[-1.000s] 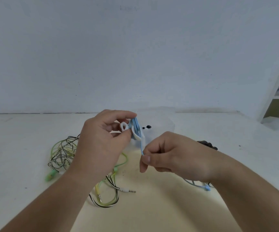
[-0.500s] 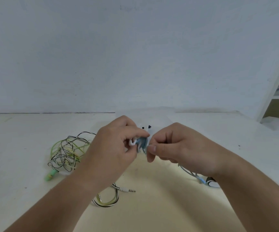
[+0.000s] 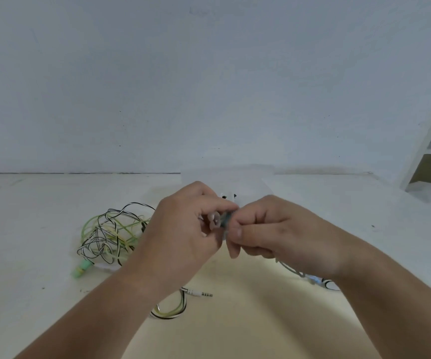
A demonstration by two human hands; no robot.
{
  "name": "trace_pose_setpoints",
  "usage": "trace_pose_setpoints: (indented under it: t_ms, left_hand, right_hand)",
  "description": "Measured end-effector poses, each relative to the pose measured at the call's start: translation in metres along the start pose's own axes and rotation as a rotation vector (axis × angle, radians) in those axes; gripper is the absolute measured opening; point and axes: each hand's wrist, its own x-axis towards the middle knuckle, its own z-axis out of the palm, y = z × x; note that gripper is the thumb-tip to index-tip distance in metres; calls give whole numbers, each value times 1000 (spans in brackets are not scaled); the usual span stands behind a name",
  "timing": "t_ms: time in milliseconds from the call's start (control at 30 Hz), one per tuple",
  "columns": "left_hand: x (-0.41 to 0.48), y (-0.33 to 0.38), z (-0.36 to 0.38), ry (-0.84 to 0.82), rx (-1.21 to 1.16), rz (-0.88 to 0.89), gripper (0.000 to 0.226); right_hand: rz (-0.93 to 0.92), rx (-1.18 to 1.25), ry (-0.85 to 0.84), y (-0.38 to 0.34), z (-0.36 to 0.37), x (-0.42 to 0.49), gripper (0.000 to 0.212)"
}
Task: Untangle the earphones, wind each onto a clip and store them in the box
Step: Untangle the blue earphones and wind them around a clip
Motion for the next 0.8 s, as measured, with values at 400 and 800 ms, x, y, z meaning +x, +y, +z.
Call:
trace_pose_setpoints:
  t_ms: [400,800]
  left_hand:
    - [-1,9,-7,-198,-200,-87,49]
    - [2,6,-4,-79,-407,-9,41]
  right_hand:
    - [6,-152,472,6,-22,0,23]
    - [118,25,433,18,-23,5,28]
